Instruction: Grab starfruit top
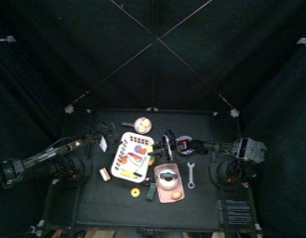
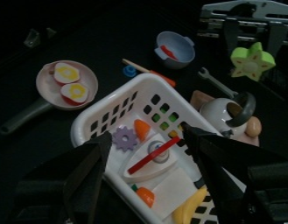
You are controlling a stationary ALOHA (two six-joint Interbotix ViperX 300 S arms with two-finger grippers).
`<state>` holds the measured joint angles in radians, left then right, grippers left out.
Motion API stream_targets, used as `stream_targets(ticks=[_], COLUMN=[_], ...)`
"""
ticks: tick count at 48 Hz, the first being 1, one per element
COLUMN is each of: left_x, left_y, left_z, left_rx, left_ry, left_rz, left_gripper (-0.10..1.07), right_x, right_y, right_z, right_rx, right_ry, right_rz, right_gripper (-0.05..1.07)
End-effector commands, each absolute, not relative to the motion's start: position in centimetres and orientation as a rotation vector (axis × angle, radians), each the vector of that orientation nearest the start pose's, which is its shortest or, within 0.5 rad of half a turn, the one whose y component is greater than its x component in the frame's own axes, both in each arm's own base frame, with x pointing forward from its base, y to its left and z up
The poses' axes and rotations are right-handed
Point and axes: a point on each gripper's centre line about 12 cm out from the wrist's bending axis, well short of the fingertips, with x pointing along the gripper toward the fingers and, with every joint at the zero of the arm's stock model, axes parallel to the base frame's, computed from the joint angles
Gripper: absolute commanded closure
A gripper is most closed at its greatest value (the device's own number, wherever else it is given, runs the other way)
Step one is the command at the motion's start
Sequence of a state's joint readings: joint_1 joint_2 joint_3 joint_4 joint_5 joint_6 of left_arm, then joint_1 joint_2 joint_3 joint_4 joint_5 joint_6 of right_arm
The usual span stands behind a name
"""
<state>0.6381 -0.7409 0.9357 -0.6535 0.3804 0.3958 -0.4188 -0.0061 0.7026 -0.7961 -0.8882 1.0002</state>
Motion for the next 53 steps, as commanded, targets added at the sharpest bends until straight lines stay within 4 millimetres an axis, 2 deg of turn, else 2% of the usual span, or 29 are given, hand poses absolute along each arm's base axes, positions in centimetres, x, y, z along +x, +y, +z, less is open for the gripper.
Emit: stream_targets(ticks=[1,11,22,28,37,47,53], left_x=[20.4,19.0,16.5,16.3,16.2,15.7,15.6], left_y=[12.8,14.0,14.9,13.4,11.7,10.8,10.1], left_z=[28.9,28.5,27.2,25.0,22.3,20.6,19.3], left_rx=[-0.425,-0.414,-0.495,-0.565,-0.634,-0.688,-0.705], left_ry=[0.425,0.533,0.697,0.748,0.723,0.657,0.679], left_rz=[0.47,0.57,0.818,0.91,1.015,1.134,1.18], left_gripper=[-0.01,-0.01,-0.01,-0.01,-0.01,-0.01,-0.01], right_x=[37.8,37.8,37.9,37.9,38.0,38.2,38.4], right_y=[-9.8,-9.8,-9.8,-9.9,-9.9,-10.0,-10.0], right_z=[25.4,25.0,24.9,24.8,24.8,24.8,24.6], right_rx=[0.394,0.392,0.389,0.391,0.391,0.389,0.389], right_ry=[-0.015,0.003,0.015,0.019,0.017,0.018,0.022], right_rz=[0.173,0.164,0.154,0.152,0.151,0.152,0.153], right_gripper=[0.38,0.38,0.38,0.38,0.38,0.38,0.38])
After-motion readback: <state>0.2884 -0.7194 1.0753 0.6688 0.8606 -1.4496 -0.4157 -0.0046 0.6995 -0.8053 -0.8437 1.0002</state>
